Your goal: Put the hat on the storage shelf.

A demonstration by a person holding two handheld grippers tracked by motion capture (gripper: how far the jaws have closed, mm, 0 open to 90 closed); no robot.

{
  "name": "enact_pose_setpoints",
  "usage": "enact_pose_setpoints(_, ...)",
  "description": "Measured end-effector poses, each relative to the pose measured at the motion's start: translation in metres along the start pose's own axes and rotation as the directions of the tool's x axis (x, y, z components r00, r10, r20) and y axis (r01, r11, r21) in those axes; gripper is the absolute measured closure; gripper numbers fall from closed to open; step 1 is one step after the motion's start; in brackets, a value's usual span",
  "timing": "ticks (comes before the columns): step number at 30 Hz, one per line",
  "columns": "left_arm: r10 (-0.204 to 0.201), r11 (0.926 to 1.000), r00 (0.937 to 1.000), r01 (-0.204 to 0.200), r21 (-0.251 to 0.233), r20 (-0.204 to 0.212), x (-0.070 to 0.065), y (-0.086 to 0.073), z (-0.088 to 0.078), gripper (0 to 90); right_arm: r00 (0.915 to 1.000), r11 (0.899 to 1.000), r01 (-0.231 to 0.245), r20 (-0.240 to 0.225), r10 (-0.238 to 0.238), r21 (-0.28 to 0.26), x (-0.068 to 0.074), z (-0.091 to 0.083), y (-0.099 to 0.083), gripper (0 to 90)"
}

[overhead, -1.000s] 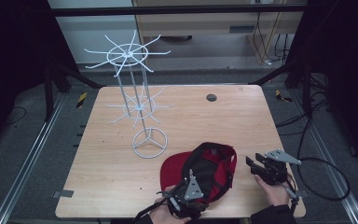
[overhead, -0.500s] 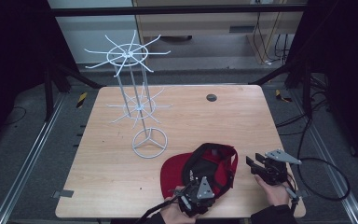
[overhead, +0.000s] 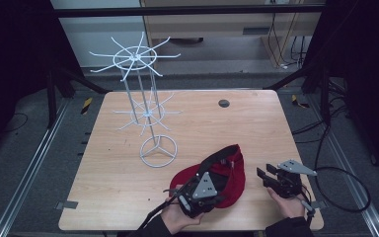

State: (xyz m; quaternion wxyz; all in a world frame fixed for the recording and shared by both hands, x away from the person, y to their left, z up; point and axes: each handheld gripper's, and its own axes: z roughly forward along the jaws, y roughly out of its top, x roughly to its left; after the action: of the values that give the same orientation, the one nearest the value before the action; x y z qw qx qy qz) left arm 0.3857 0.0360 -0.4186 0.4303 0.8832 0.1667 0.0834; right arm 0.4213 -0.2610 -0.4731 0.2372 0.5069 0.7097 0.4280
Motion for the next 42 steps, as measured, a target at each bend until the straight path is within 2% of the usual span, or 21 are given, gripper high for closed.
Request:
enact_pose_setpoints(2, 0.002, 1.0000, 0.9999, -0.002, -0.004, -0.010, 0.005, 0.004, -0.004, 82.9, 1.0000, 1.000, 0.001, -0.007, -0.001, -0.001, 0.001, 0.000, 0.000, 56.8)
enact_pose_setpoints(7, -0.019, 0.9985, 0.9985, 0.017, -0.052, -0.051, 0.016, 0.014, -0.011, 83.0, 0.9981, 0.999, 0.034, -0.052, -0.033, 0.014, 0.009, 0.002, -0.002, 58.1)
enact_pose_setpoints(10, -0.009, 0.9981, 0.9972, 0.004, -0.062, -0.074, 0.019, 0.018, -0.014, 83.1, 0.9965, 0.999, 0.040, -0.074, -0.039, 0.015, 0.013, 0.003, -0.003, 58.2)
enact_pose_setpoints(11, -0.012, 0.9977, 0.9965, 0.007, -0.068, -0.082, 0.021, 0.020, -0.014, 83.2, 0.9947, 0.998, 0.053, -0.089, -0.052, 0.018, 0.018, 0.003, -0.003, 58.2)
enact_pose_setpoints(17, -0.007, 0.9971, 0.9936, -0.002, -0.076, -0.113, 0.028, 0.029, -0.016, 83.5, 0.9892, 0.995, 0.094, -0.115, -0.091, 0.022, 0.025, 0.005, -0.003, 59.0)
enact_pose_setpoints(20, -0.020, 0.9957, 0.9921, 0.009, -0.092, -0.124, 0.032, 0.035, -0.016, 83.7, 0.9837, 0.992, 0.122, -0.135, -0.119, 0.021, 0.029, 0.007, -0.004, 60.1)
enact_pose_setpoints(30, -0.013, 0.9925, 0.9917, -0.002, -0.122, -0.128, 0.035, 0.047, -0.021, 84.2, 0.9757, 0.987, 0.161, -0.151, -0.159, 0.004, 0.036, 0.013, -0.001, 58.1)
enact_pose_setpoints(38, -0.008, 0.9921, 0.9944, -0.006, -0.126, -0.105, 0.033, 0.049, -0.021, 84.5, 0.9728, 0.981, 0.181, -0.133, -0.189, -0.070, 0.038, 0.018, 0.007, 52.2)
enact_pose_setpoints(40, -0.008, 0.9917, 0.9948, -0.005, -0.129, -0.101, 0.032, 0.050, -0.020, 84.5, 0.9707, 0.979, 0.184, -0.141, -0.194, -0.085, 0.038, 0.019, 0.008, 56.2)
enact_pose_setpoints(42, -0.006, 0.9918, 0.9949, -0.007, -0.128, -0.101, 0.033, 0.050, -0.020, 84.6, 0.9678, 0.976, 0.196, -0.141, -0.208, -0.098, 0.038, 0.019, 0.009, 68.9)
